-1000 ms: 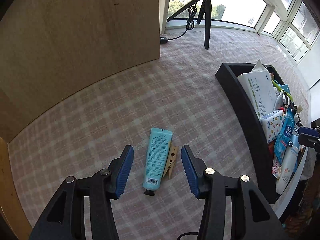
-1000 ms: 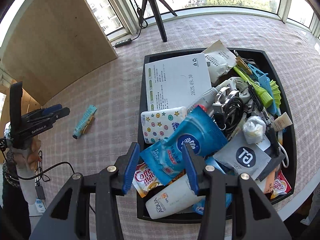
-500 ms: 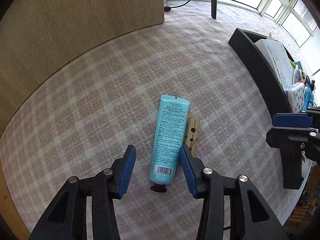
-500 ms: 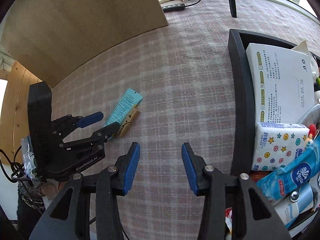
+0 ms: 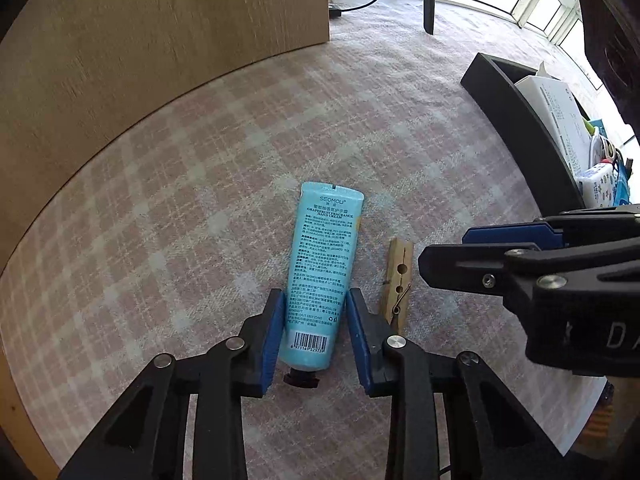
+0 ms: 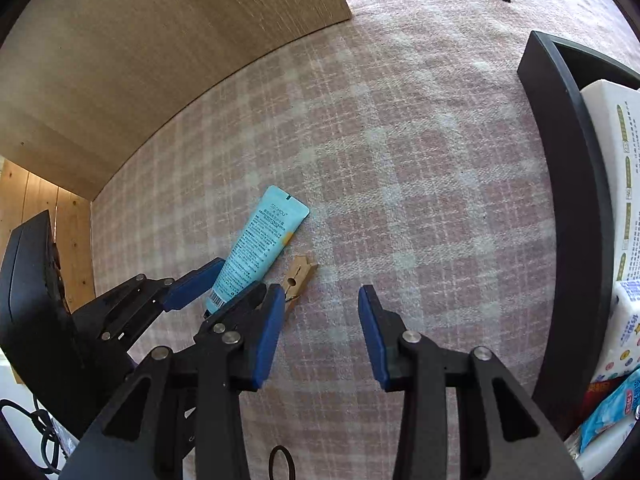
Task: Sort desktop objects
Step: 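Grasp the blue tube with left tool while right tool grasps the wooden clothespin, then carry tube and clothespin to the black tray and open both tools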
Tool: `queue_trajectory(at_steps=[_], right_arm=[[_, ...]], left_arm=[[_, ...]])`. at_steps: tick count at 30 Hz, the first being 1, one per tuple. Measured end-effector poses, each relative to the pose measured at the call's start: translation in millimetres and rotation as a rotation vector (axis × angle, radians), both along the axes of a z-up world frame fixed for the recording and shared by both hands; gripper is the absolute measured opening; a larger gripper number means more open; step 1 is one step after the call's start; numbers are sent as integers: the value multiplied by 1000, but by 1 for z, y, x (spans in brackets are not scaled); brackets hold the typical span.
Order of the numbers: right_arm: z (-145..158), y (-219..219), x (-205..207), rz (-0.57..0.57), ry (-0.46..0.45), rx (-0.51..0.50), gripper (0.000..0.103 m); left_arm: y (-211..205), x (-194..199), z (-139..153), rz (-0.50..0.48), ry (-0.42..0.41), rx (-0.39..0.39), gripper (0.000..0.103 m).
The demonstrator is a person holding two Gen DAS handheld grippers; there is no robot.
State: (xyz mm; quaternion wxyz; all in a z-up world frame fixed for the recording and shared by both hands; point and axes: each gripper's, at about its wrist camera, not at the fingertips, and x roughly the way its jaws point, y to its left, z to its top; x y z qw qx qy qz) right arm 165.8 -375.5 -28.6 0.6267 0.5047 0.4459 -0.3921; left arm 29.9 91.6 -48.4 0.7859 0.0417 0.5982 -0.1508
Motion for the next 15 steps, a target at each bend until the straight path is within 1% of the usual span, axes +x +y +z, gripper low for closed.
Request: queue_trajectory(at_steps=[6, 8, 12, 15], right_arm=[[-6, 3, 25, 29, 34, 0, 37], [-9, 5, 34, 43, 49, -1, 35], [-16, 10, 53, 78, 95, -5, 32], [-14, 16, 68, 121, 148, -47, 29]], left_arm=[[18, -3, 0, 48, -12, 15, 29], [28, -4, 0, 74, -13, 11, 29], [48, -5, 0, 125, -11, -2, 29], [62, -5, 0, 159, -10, -12, 28]])
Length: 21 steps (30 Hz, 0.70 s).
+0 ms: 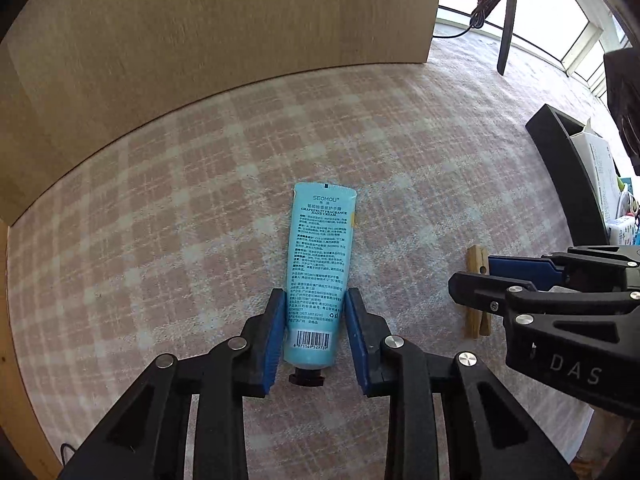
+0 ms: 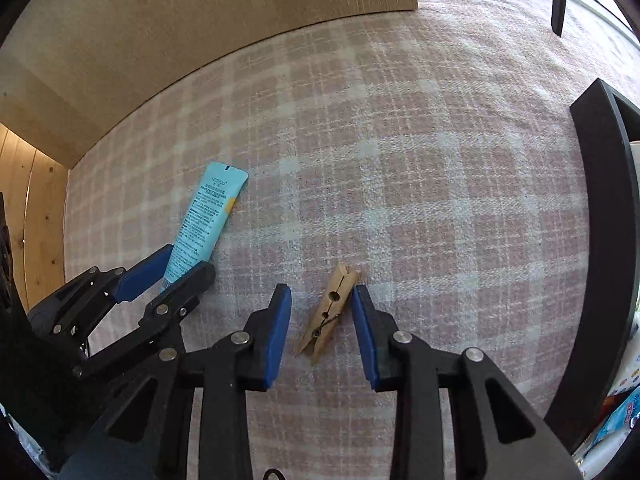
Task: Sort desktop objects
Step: 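Carry tube and clothespin to the black tray and open both tools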
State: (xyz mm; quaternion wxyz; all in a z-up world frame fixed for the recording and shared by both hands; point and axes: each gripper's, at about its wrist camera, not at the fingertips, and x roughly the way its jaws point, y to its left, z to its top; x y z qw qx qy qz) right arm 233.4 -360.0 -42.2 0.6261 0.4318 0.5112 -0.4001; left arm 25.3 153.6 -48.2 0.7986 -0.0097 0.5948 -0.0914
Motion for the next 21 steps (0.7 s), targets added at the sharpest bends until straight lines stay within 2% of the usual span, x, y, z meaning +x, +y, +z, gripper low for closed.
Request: queue_trajectory(at_steps=[1, 3, 4, 9, 13, 18, 21], right_arm=[[1, 2, 5, 15, 20, -14, 27], [2, 6, 11, 41, 50, -33, 14], [2, 7, 13, 49, 57, -37, 13], [12, 17, 4, 25, 36, -37, 13], [28, 29, -5, 10, 17, -56, 13], [58, 51, -29, -21, -7, -86, 13], [77, 63, -50, -46, -27, -103, 13]], left_arm=[[4, 0, 0, 11, 0, -3, 28], [13, 1, 1, 31, -1, -18, 28], [18, 0, 0, 40, -1, -27, 28], [31, -10, 2, 66, -2, -56, 27], [44, -26, 10, 52, -21, -61, 27], [35, -44, 40, 19, -53, -74, 27], [10, -42, 57, -22, -77, -75, 27]])
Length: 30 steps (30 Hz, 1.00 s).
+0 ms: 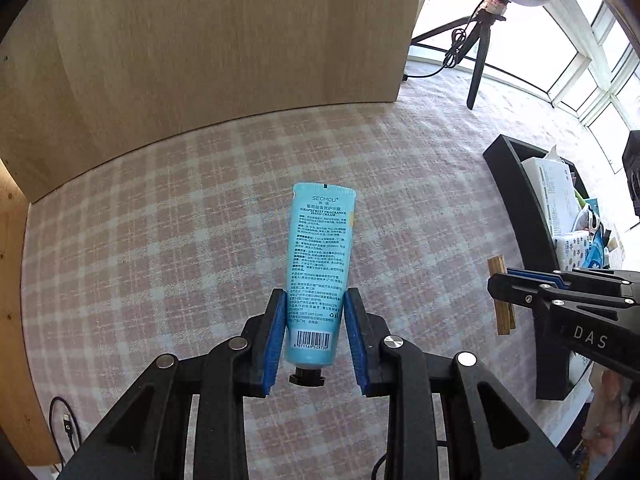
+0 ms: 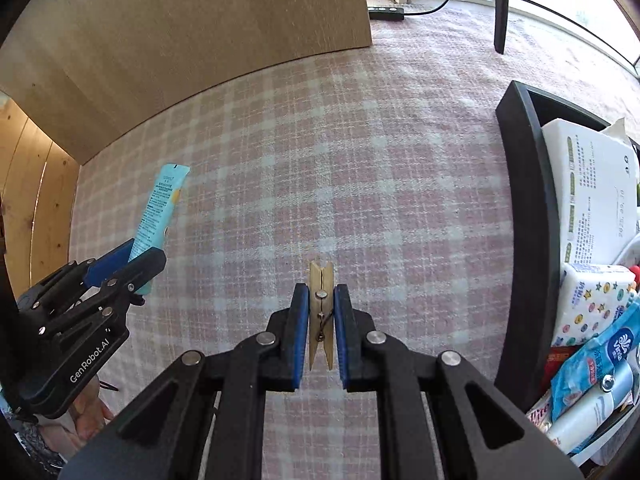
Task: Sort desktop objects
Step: 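Carry tube and clothespin to the black tray and open both tools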
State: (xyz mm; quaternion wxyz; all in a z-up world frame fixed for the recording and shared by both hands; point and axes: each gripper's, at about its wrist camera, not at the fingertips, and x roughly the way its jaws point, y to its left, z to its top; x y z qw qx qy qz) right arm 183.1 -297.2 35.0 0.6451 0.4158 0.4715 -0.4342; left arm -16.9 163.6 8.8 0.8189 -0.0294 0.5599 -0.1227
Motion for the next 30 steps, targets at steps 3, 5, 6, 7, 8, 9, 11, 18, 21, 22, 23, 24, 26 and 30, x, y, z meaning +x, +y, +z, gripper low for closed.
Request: queue_trajectory(at_steps=[3, 5, 6, 7, 8, 9, 11, 18, 21, 22, 23, 24, 26, 30], right_arm=[[19, 9, -25, -19, -21, -16, 13], [29, 25, -47, -19, -28, -29, 13], [35, 30, -60, -18, -28, -40, 13], [41, 26, -70, -16, -29, -48, 13], [47, 23, -81, -13, -30, -55, 13], [53, 21, -93, -9, -31, -61, 13], [63, 2, -129, 1, -37, -68, 13], [81, -52, -227, 36, -3, -96, 13], [88, -74, -267, 30, 12, -102, 13], [89, -82, -278, 29, 18, -107, 13], [90, -90, -289, 25, 20, -110, 13], [91, -97, -300, 19, 18, -110, 13], [92, -109, -318, 14, 10, -103, 13], [88, -125, -341, 14, 5, -96, 13]], left_arm=[[-44, 3, 11, -29, -18, -4, 27], [-61, -7, 26, -49, -32, -5, 27], [-70, -11, 33, -59, -38, -6, 27], [-81, -13, 38, -66, -44, -8, 27], [-91, -17, 45, -72, -49, -10, 27], [-104, -19, 51, -78, -55, -10, 27], [-132, -23, 61, -88, -70, -8, 27], [-238, -31, 90, -105, -87, -81, 27], [-286, -32, 99, -134, -95, -101, 28], [-302, -31, 102, -144, -99, -102, 28], [-316, -31, 104, -152, -101, -101, 28], [-329, -29, 106, -159, -101, -100, 28], [-351, -26, 107, -171, -93, -104, 28], [-383, -21, 107, -192, -85, -97, 28]])
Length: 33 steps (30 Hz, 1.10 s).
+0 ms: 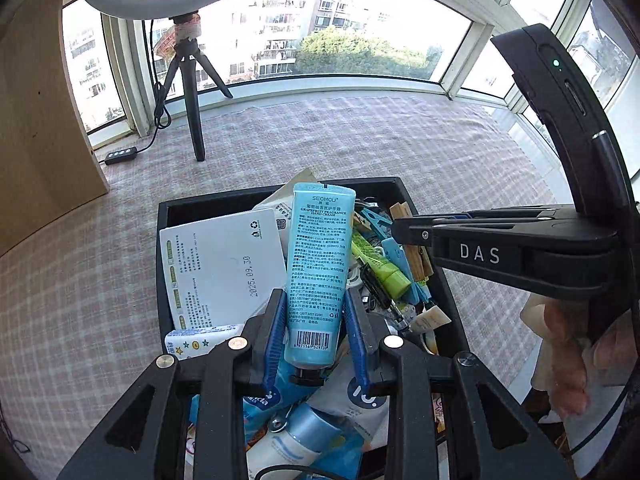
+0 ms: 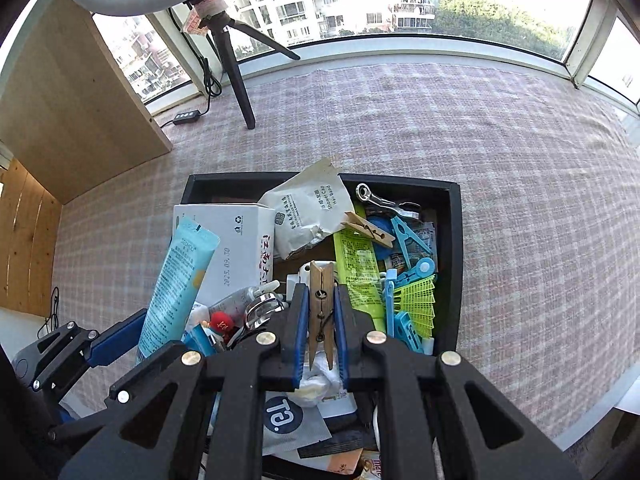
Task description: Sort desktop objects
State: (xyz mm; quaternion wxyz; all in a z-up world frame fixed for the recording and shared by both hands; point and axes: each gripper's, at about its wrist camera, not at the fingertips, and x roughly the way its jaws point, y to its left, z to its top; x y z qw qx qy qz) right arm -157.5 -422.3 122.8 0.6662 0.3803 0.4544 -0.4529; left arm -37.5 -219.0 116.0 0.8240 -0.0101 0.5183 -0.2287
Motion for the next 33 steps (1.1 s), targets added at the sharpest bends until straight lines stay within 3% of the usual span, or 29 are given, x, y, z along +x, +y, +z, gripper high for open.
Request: queue_trajectory(at_steps=[2, 6, 15, 24, 33], right_arm=[[-2, -5, -7, 4, -7, 6, 13], [0, -9, -17, -5, -9, 1, 28], [1, -13, -16, 12, -26, 8, 28], [3, 4, 8, 18, -36, 0, 29], [2, 48, 69, 35, -33, -24, 35]], left_arm=[[-10, 3, -2, -10, 7, -5, 29], [-14, 10, -5, 14, 24, 4, 38], [5, 13, -3, 28, 4, 38, 38], [58, 9, -5, 56, -9, 57, 38], [145, -9, -12, 96, -18, 88, 43]])
